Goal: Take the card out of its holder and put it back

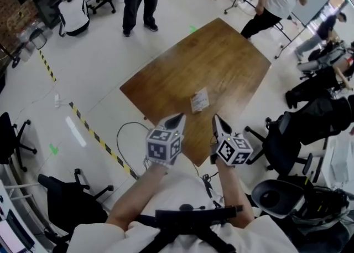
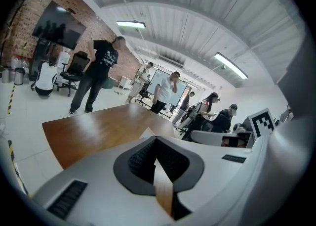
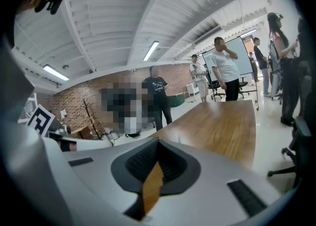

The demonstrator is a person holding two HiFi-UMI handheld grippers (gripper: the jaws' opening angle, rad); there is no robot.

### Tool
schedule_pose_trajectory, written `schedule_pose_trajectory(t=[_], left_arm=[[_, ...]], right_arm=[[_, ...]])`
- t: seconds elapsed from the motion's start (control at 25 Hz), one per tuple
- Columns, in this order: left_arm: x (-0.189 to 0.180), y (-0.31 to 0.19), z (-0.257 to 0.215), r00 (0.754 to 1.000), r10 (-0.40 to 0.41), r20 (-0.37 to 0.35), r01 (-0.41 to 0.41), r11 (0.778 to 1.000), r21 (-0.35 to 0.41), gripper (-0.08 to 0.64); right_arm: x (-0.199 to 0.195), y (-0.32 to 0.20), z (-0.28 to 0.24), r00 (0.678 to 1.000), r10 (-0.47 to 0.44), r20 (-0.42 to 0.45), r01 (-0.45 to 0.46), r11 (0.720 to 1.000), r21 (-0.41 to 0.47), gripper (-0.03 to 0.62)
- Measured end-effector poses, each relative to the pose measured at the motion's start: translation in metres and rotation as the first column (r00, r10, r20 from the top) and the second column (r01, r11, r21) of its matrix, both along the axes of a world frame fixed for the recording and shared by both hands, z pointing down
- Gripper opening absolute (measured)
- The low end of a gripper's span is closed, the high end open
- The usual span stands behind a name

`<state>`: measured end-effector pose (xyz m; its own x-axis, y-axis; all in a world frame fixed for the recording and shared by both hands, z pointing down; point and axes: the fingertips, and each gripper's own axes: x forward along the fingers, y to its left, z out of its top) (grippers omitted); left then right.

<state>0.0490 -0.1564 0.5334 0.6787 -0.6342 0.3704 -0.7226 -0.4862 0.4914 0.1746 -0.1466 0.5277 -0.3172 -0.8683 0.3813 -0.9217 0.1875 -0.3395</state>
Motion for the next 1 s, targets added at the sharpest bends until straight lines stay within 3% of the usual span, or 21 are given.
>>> schedule_pose_trajectory(t=[0.32,0.64,1.0], left_arm=[[0.018,0.046,-0.034,0.998,0.004,0.067,-0.01,0.996,0.089,-0.003],[0.014,0.094,-0.028,0.99,-0.002,0.14,-0.009,0.997,0.075,-0.003],[0.018,0.139,-0.02,0.989,-0.031,0.144,0.023,0.998,0.056,-0.003]], right_arm=[[0.016,0.05,-0.006,0.995,0.01,0.104,-0.011,1.0,0.012,-0.002],[0.011,0.104,0.008,0.988,0.002,0.158,-0.002,1.0,-0.001,-0.002],[0.014,0.138,0.009,0.991,-0.032,0.131,0.033,0.999,-0.008,-0.002]])
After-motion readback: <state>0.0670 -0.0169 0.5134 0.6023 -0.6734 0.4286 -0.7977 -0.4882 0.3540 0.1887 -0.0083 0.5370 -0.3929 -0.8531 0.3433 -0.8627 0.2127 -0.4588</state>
